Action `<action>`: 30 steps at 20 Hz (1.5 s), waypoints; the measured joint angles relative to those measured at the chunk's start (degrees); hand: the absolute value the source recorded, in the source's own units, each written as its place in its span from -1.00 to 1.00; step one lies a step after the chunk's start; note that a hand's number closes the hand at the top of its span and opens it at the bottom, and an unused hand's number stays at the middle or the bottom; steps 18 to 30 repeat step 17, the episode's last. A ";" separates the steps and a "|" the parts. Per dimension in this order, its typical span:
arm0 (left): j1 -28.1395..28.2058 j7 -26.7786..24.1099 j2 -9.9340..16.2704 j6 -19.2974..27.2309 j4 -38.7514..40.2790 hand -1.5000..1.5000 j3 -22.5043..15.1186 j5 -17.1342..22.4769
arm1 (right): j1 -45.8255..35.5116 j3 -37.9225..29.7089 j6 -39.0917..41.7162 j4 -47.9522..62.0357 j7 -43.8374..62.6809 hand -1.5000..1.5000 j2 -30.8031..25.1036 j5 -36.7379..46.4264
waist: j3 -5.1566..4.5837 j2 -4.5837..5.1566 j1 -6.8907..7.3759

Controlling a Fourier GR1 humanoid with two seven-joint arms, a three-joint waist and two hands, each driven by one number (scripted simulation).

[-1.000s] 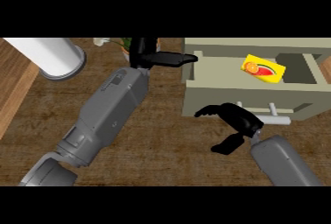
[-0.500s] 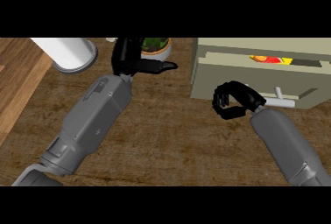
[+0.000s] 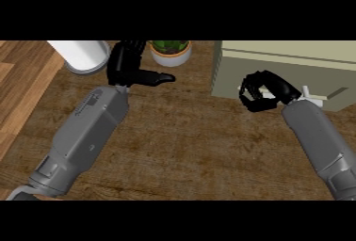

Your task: Pick up the cup, place it into the drawer and close the drawer

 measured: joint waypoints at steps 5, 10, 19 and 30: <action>1.44 0.28 0.68 -1.78 -1.35 -1.00 -0.40 0.11 | 0.25 -1.38 3.59 0.06 -0.63 1.00 -0.88 -2.39 | 0.14 0.12 0.82; 2.69 0.46 1.14 -3.00 -2.22 -1.00 -0.86 0.03 | 0.89 -2.22 7.74 -0.93 -0.69 1.00 -2.09 -4.61 | 0.38 0.41 1.65; 4.11 0.48 1.51 -4.47 -3.31 -1.00 -0.83 0.50 | 1.99 -3.14 12.42 -2.65 -0.23 1.00 -3.48 -7.29 | 0.67 0.79 2.60; 4.11 0.48 1.51 -4.47 -3.31 -1.00 -0.83 0.50 | 1.99 -3.14 12.42 -2.65 -0.23 1.00 -3.48 -7.29 | 0.67 0.79 2.60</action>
